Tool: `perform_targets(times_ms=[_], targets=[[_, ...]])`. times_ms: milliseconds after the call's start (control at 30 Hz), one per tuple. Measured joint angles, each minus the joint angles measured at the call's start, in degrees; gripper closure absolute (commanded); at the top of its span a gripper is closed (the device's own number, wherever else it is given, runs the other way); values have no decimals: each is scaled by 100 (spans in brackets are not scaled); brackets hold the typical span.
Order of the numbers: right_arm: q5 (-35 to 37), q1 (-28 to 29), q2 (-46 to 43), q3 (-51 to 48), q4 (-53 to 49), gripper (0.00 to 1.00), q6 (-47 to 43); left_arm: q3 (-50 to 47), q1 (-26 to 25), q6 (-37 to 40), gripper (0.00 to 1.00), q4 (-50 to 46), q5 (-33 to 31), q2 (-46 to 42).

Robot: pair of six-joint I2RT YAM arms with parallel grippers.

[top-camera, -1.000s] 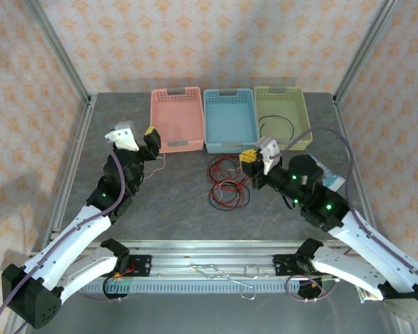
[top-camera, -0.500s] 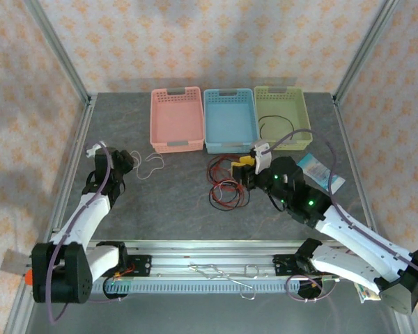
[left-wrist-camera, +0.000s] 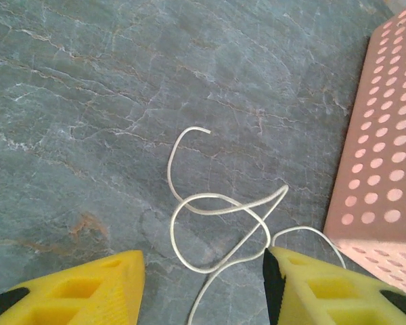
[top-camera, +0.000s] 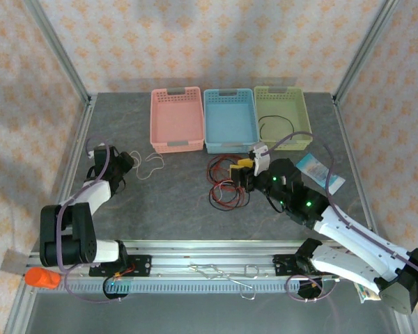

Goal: Untangle the cables

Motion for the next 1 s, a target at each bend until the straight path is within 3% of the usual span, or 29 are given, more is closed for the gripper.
perform_targets(times_ms=[1000], targets=[[-42, 0, -116, -37, -2, 62, 46, 638, 122, 0, 54, 63, 487, 1493]])
